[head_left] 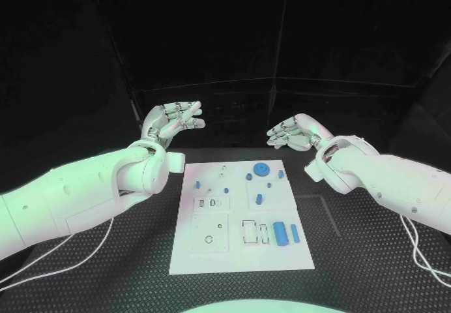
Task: Assemble the parts on the task board
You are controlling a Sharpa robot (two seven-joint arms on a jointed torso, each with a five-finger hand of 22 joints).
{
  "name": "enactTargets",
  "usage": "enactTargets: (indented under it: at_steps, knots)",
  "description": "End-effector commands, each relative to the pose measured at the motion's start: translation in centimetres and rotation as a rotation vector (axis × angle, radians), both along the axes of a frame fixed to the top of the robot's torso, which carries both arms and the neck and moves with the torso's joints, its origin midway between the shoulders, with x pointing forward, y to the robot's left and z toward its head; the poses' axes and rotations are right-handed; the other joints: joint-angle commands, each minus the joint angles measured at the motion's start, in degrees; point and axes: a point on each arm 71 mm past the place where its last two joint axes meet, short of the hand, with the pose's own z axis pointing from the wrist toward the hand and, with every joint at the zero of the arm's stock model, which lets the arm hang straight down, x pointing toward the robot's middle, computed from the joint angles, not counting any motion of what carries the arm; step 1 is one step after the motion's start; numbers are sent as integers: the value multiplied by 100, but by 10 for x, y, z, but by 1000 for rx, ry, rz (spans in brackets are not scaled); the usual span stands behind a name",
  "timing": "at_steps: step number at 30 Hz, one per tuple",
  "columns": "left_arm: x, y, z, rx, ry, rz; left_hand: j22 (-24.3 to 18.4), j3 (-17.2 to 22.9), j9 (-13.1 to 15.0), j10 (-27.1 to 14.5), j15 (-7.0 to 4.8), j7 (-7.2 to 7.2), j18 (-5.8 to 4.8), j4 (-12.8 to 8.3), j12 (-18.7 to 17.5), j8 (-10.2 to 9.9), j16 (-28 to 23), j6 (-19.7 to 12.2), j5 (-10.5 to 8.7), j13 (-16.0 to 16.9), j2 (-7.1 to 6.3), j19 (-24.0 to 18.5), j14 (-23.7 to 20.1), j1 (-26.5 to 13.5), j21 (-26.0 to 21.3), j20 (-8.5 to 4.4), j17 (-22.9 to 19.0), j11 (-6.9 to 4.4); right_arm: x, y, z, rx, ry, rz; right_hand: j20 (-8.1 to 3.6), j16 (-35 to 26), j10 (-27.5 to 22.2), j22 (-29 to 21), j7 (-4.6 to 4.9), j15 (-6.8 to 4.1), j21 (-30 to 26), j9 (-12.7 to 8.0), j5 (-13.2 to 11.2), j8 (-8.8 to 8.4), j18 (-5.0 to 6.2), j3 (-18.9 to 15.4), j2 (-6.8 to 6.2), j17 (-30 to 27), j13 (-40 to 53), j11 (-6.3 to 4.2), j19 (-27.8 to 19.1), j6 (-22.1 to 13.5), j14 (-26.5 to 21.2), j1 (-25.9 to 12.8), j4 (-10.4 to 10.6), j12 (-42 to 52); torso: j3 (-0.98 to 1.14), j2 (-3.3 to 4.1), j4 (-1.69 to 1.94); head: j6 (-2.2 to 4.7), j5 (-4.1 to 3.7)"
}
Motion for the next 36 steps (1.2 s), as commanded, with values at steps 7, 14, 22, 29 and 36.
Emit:
enactTargets:
  at_steps: [7, 14, 22, 29, 36]
  knots:
    - [-23, -9, 3, -25, 18, -112, 42, -98, -67, 201, -75, -35, 31, -79, -139, -63, -20, 154, 7, -28, 28, 319, 232, 146, 139, -97, 131, -44, 1, 25, 8, -478, -84, 87, -506, 1119, 675, 706, -220, -392, 1345, -1, 52, -211, 53, 15, -281, 883, 28, -262, 890, 448, 1475, -198, -50, -254, -26, 364, 80, 61, -91]
    - [-34, -17, 1, -42, 38, -159, 84, -168, -103, 259, -106, -51, 28, -116, -241, -129, -65, 203, 8, -32, 64, 538, 310, 185, 254, -145, 212, -61, 3, 39, 9, -605, -115, 110, -522, 2104, 494, 1030, -244, -405, 1894, -1, 32, -284, 53, 75, -331, 1569, 29, -275, 940, 423, 1454, -305, -50, -260, -43, 511, 121, 86, -137]
    - [-38, -22, -2, -52, 49, -182, 91, -190, -111, 269, -109, -59, 26, -133, -275, -151, -99, 213, 7, -33, 71, 592, 298, 201, 281, -154, 230, -64, 4, 53, 9, -657, -136, 136, -516, 3455, 418, 1344, -266, -397, 2405, -2, 55, -286, 62, 184, -376, 2818, 36, -266, 893, 327, 1465, -345, -50, -262, -61, 613, 157, 92, -180]
    - [-41, -22, -1, -55, 50, -189, 90, -196, -113, 270, -107, -59, 25, -139, -286, -159, -113, 214, 7, -34, 73, 600, 288, 206, 282, -156, 233, -64, 5, 58, 7, -688, -126, 145, -502, 4399, 383, 1561, -275, -389, 2755, 1, 65, -280, 65, 319, -386, 3776, 37, -261, 826, 309, 1450, -354, -53, -261, -79, 686, 191, 51, -225]
    - [-42, -22, 0, -55, 49, -191, 89, -199, -115, 270, -106, -59, 24, -144, -293, -164, -122, 215, 7, -34, 74, 603, 282, 211, 282, -156, 236, -63, 5, 63, 5, -705, -111, 161, -493, 4924, 372, 1754, -270, -379, 3009, 0, 64, -282, 60, 456, -400, 4313, 34, -259, 807, 315, 1459, -369, -52, -262, -100, 743, 213, 23, -236]
